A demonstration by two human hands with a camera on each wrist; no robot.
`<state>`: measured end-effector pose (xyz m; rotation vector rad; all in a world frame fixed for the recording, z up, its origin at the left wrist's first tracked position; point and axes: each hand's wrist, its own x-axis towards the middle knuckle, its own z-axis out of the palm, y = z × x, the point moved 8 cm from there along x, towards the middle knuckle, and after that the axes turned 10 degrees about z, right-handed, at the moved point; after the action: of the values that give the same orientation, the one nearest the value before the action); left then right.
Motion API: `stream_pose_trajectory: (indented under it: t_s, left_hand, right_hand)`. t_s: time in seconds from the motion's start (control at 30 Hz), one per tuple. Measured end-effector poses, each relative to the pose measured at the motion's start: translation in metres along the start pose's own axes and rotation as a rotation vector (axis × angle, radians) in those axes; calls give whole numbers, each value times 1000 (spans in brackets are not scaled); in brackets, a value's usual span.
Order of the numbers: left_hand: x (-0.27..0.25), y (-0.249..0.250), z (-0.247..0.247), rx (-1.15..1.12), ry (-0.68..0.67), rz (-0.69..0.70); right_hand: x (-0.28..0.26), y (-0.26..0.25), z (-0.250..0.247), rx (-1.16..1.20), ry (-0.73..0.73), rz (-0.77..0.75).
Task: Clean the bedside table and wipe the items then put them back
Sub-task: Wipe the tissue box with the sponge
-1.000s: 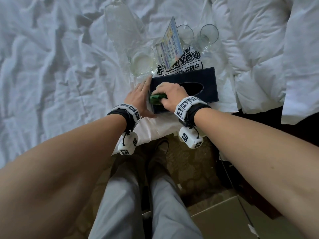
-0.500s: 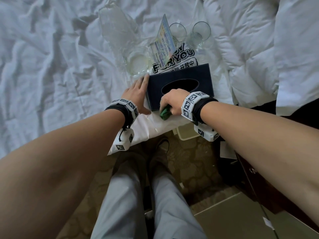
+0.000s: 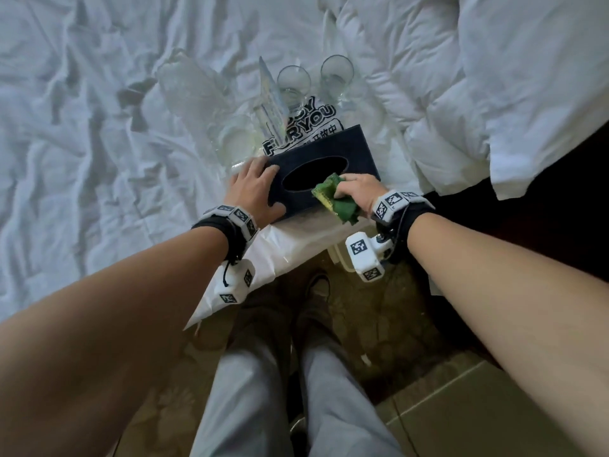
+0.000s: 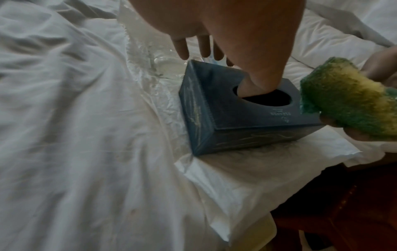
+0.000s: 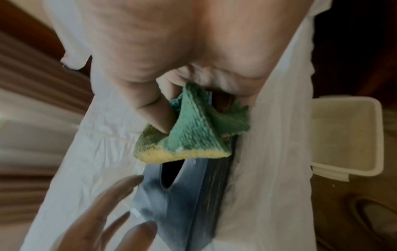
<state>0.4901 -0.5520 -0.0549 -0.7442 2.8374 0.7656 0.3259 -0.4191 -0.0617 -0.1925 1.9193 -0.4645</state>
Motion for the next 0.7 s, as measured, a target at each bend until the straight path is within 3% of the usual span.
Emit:
stream_pose_trajectory:
  t_s: [0.2,0.5,0.6,0.7]
  left_hand:
    - [38,57,-6,-116,-57,19]
    - [104,95,22,-151,-285,-325]
    - [113,95,34,-219,-285,-432]
    - [119,96,46,-366,-244,-440]
  right_hand:
    - [-6,36,-46,317,75,96]
    - [-15,58,-117,404,258,45]
    - [-13,65,-132,410,258,40]
    - [-11,70,-138,417,255,37]
